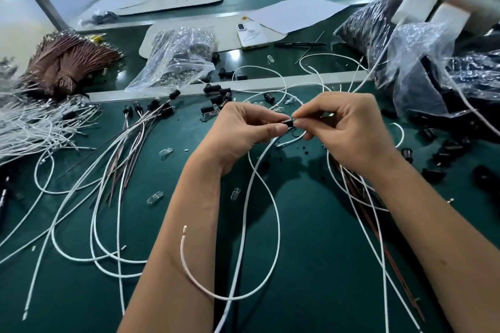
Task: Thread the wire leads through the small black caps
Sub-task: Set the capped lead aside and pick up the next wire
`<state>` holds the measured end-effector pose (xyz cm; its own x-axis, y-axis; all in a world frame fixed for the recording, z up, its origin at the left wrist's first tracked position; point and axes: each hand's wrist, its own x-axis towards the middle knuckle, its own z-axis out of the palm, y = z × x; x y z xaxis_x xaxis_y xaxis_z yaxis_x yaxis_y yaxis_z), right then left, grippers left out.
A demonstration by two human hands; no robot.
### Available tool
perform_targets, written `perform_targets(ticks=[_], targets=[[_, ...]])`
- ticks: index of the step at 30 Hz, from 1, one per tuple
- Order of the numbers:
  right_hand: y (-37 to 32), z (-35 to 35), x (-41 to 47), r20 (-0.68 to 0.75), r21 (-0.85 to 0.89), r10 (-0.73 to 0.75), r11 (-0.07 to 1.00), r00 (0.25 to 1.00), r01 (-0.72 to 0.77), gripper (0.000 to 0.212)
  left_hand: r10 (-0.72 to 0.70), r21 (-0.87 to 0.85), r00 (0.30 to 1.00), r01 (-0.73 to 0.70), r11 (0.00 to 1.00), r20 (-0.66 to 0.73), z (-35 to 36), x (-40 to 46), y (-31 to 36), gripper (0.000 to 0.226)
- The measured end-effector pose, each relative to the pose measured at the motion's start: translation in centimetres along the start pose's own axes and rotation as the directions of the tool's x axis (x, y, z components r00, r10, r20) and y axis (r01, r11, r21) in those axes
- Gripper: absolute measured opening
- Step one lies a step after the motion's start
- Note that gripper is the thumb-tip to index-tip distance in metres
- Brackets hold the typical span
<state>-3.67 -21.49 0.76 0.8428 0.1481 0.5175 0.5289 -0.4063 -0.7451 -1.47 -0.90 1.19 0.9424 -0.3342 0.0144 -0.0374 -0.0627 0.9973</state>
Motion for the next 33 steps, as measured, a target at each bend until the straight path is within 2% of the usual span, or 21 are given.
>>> perform_targets(ticks=[2,6,8,13,17,20,27,33], targets=[[0.1,0.0,0.0,0.012,-0.019,-0.032,0.999,0.999,0.032,0.011,-0.001,0.005,1.000,0.001,1.000,0.014,0.0,0.0,0.0,0.017],[0.1,0.1,-0.2,-0.019,0.099,0.063,0.993,0.998,-0.060,0.016,0.023,-0.015,0.999,-0.022,1.000,0.036,0.0,-0.1,0.1,0.014],[0.3,-0.2,-0.1,0.005,0.113,0.064,0.992,0.998,-0.064,0.019,0.029,-0.023,0.998,-0.028,0.999,0.048,0.1,-0.1,0.1,0.012],[0.2,-0.4,0.0,0.043,0.026,-0.013,1.000,0.999,0.012,0.009,0.032,-0.049,0.999,-0.031,0.998,0.034,0.3,-0.1,-0.2,0.011],[0.3,-0.5,-0.1,0.047,0.095,0.072,0.993,0.996,-0.076,0.009,0.113,-0.015,0.993,-0.113,0.994,0.036,0.3,-0.1,-0.2,0.016],[0.5,-0.7,-0.1,0.081,0.110,0.082,0.990,0.993,-0.091,0.008,0.138,-0.009,0.990,-0.138,0.990,0.016,0.7,0.0,-0.3,0.015],[0.6,-1.3,0.0,0.106,0.152,0.035,0.987,0.994,-0.051,0.008,0.042,-0.058,0.996,-0.038,0.998,0.079,0.4,0.0,-0.5,0.010],[0.7,-1.0,0.0,0.111,0.173,0.063,0.982,0.992,-0.082,0.006,0.090,-0.035,0.994,-0.088,0.996,0.067,0.4,0.0,-0.3,0.012]])
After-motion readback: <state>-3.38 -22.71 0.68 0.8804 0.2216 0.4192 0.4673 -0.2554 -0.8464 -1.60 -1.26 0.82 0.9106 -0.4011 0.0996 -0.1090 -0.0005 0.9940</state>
